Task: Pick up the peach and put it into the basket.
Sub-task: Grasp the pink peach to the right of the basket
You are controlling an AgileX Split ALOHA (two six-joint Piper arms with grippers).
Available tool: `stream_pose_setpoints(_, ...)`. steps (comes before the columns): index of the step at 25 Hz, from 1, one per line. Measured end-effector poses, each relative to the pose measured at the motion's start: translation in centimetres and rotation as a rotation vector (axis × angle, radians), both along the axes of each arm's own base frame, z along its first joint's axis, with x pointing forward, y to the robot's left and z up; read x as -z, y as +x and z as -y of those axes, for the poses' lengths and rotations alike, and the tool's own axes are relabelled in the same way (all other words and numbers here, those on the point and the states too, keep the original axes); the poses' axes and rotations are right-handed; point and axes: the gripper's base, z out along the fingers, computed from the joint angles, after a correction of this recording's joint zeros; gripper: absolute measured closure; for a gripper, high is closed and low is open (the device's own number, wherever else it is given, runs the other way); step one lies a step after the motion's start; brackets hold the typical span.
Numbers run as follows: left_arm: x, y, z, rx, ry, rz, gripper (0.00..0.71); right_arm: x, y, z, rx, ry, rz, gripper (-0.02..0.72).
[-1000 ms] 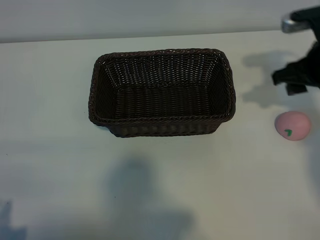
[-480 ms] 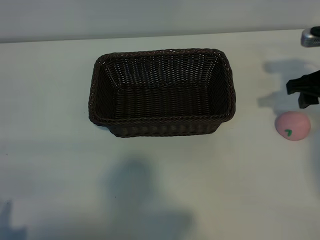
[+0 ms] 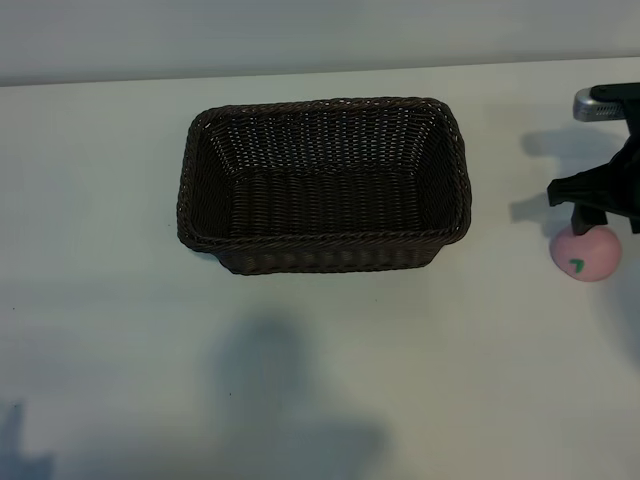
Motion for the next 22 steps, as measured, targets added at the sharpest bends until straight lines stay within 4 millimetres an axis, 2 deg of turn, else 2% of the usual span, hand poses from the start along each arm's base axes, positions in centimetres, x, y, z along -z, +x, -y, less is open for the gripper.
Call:
stream_pose_setpoints(6, 0.0, 0.0, 0.0, 0.0, 0.0, 0.0, 0.114, 1.9, 0.5, 0.0, 0.005, 0.007, -0.03, 0.123)
stream_pose_setpoints(9, 0.0, 0.0, 0.0, 0.0, 0.0, 0.0, 0.115, 2.5, 0.6, 0.0, 0.005, 0.007, -0.04, 0.163)
stream_pose_setpoints(12, 0.0, 0.0, 0.0, 0.0, 0.0, 0.0, 0.115, 3.0, 0.6, 0.0, 0.011, 0.009, -0.056, 0.301)
stream_pose_setpoints(15, 0.0, 0.0, 0.0, 0.0, 0.0, 0.0, 0.115, 3.1, 0.6, 0.0, 0.015, 0.01, -0.063, 0.516)
stream_pose_setpoints(17, 0.0, 0.0, 0.0, 0.0, 0.0, 0.0, 0.115, 2.9, 0.6, 0.0, 0.017, 0.01, -0.059, 0.614)
stream_pose_setpoints(19, 0.0, 0.0, 0.0, 0.0, 0.0, 0.0, 0.115, 2.6, 0.5, 0.0, 0.015, 0.01, -0.055, 0.649)
stream_pose_setpoints(22, 0.0, 0.0, 0.0, 0.0, 0.0, 0.0, 0.116, 1.7, 0.3, 0.0, 0.015, 0.011, -0.04, 0.663)
